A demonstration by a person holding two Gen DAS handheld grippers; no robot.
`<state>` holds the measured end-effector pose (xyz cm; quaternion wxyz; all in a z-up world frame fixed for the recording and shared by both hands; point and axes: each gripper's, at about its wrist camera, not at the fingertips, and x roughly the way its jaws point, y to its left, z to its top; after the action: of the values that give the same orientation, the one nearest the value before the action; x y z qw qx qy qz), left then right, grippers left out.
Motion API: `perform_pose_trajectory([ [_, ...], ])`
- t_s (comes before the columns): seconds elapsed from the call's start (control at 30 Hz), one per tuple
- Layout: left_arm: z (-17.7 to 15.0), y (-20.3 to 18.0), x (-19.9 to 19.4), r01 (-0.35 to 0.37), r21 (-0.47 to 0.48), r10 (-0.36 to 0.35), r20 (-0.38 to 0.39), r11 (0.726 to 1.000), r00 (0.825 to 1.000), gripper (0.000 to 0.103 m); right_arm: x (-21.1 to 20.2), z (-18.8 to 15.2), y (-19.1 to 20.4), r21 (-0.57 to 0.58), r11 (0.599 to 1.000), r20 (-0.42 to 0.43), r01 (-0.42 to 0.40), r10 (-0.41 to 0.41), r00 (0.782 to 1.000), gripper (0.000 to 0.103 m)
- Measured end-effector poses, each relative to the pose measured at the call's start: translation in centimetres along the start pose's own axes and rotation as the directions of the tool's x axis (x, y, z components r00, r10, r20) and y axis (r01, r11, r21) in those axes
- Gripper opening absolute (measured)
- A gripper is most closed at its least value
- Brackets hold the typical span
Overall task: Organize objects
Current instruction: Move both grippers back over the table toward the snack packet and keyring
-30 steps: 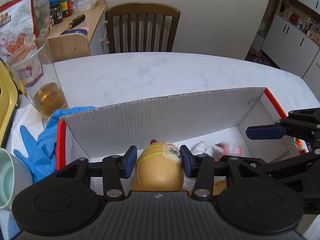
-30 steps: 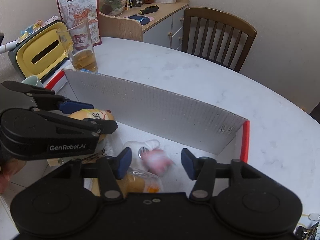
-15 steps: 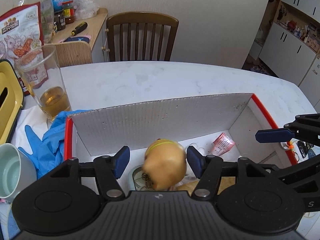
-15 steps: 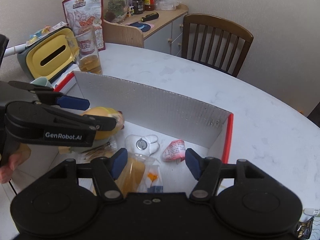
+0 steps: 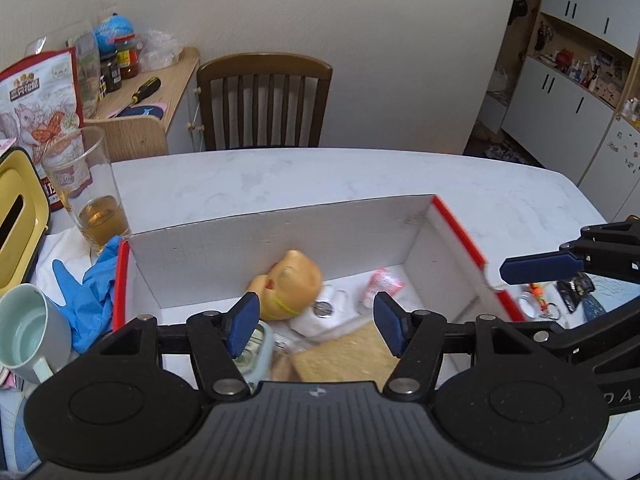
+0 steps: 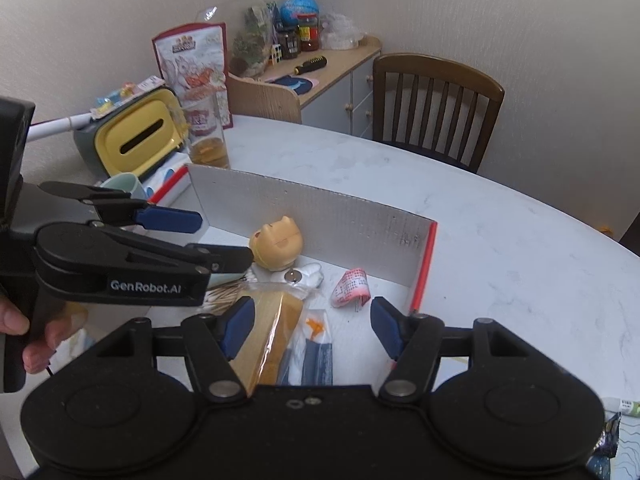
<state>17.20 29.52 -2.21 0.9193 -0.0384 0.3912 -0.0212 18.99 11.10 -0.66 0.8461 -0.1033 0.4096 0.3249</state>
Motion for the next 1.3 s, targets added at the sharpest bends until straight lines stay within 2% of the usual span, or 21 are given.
perform_pose_trajectory([
  [0.47, -1.4, -8.2, -4.6, 0.045, 0.021, -0.046, 0.062, 0.999, 0.997, 0.062, -7.4, -4.1, -4.3, 0.048, 0.996, 0.065, -0.074, 0.071, 0.995, 0.068],
  [0.57, -1.6, -10.1, -5.1, 0.059, 0.022, -0.06, 0.07, 0.998, 0.996, 0.069, -9.0, -5.5, -5.7, 0.055, 0.996, 0.071, -0.071, 0.067, 0.995, 0.069],
  [0.67, -1.9, -12.3, -5.3, 0.068, 0.039, -0.071, 0.07, 0.997, 0.995, 0.07, -10.3, -6.8, -7.2, 0.076, 0.995, 0.075, -0.071, 0.065, 0.995, 0.073],
  [0.7, -1.9, -13.1, -5.3, 0.07, 0.046, -0.073, 0.069, 0.997, 0.995, 0.07, -10.8, -7.2, -7.7, 0.084, 0.994, 0.077, -0.068, 0.061, 0.995, 0.079],
  [0.83, -2.4, -15.9, -5.1, 0.077, 0.06, -0.081, 0.064, 0.995, 0.995, 0.077, -12.3, -8.9, -9.9, 0.112, 0.992, 0.091, -0.054, 0.044, 0.995, 0.082],
  [0.9, -2.7, -17.3, -4.8, 0.075, 0.065, -0.079, 0.06, 0.995, 0.995, 0.078, -12.8, -9.7, -11.1, 0.131, 0.99, 0.095, -0.046, 0.034, 0.995, 0.089],
  [1.13, -3.7, -21.6, -3.1, 0.078, 0.072, -0.08, 0.027, 0.994, 0.996, 0.079, -14.2, -13.1, -15.3, 0.167, 0.986, 0.081, 0.001, -0.015, 0.997, 0.093],
  [1.23, -4.0, -23.4, -2.5, 0.093, 0.073, -0.095, 0.021, 0.993, 0.995, 0.079, -14.7, -14.5, -17.4, 0.191, 0.981, 0.076, 0.032, -0.048, 0.996, 0.099],
  [1.3, -4.2, -24.5, -1.8, 0.095, 0.077, -0.096, 0.017, 0.993, 0.995, 0.088, -15.0, -15.4, -18.8, 0.209, 0.976, 0.071, 0.053, -0.07, 0.995, 0.099],
])
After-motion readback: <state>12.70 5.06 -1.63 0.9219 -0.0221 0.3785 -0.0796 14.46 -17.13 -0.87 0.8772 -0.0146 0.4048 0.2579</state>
